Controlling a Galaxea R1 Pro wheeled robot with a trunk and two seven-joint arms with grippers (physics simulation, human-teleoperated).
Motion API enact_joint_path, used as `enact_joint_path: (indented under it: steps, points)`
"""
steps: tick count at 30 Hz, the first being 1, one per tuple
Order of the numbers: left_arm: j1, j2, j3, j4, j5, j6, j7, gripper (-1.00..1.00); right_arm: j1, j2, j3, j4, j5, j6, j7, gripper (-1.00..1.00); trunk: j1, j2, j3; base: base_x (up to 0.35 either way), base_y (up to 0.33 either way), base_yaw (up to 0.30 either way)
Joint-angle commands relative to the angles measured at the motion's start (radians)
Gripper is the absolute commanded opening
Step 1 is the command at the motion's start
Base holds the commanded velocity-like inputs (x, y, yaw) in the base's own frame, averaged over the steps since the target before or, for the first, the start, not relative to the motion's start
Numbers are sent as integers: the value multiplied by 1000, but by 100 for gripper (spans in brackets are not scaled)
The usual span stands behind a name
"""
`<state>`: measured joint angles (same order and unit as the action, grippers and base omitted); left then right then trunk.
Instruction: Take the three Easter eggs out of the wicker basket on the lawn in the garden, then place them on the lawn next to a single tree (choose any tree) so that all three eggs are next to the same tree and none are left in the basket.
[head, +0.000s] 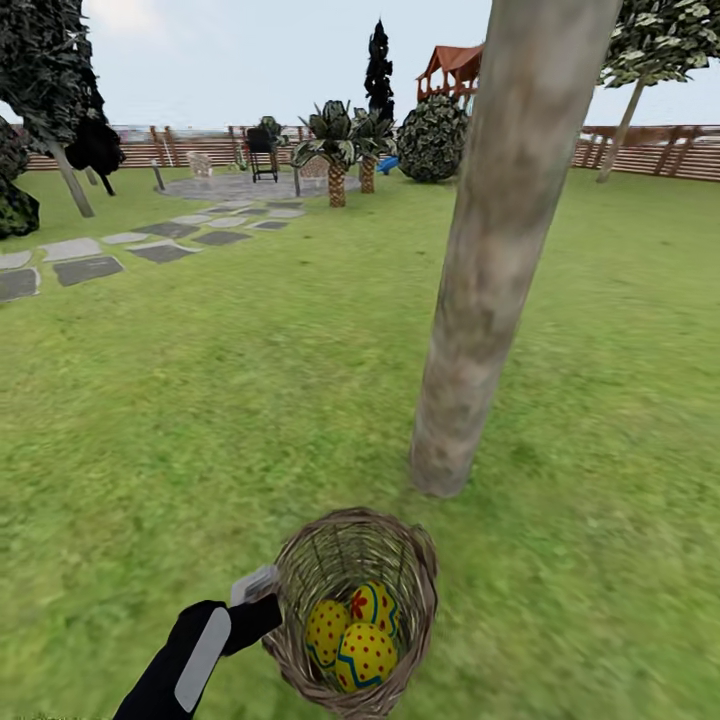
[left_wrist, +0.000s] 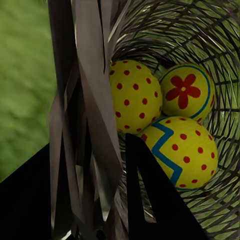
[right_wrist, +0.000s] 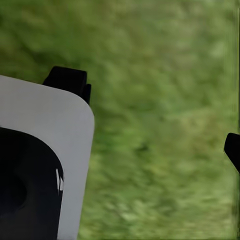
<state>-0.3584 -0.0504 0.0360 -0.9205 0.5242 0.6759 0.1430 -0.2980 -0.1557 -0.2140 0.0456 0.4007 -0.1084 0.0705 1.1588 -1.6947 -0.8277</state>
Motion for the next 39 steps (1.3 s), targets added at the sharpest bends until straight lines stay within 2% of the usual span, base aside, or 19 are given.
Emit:
enact_joint_path:
  steps: [1, 6, 11, 15, 23, 39]
  points:
    - [-1, -1, 2, -1, 19, 4, 7, -100, -1, -1, -8, 4, 6, -7, 2, 100, 0, 0, -1, 254, 0, 261]
    - [-1, -1, 2, -1, 20, 4, 7, -100, -1, -1, -8, 4, 6, -7, 2, 100, 0, 0, -1, 48, 0, 261]
    - [-1, -1, 2, -1, 19, 4, 9, -100, -2, -1, -8, 4, 6, -7, 2, 100, 0, 0, -1, 282, -61, 225]
    - [-1, -1, 2, -1, 19, 4, 9, -100, -2, -2, -8, 4, 17, -7, 2, 100, 0, 0, -1, 327, -72, 8]
    - [-1, 0, 2, -1, 20, 4, 6, -100, -2, -1, -8, 4, 18, -7, 2, 100, 0, 0, -1, 46, -2, 0]
    - [-1, 0, 2, -1, 20, 3, 4, -100, -1, -2, -8, 4, 18, -7, 2, 100, 0, 0, -1, 325, 0, 0]
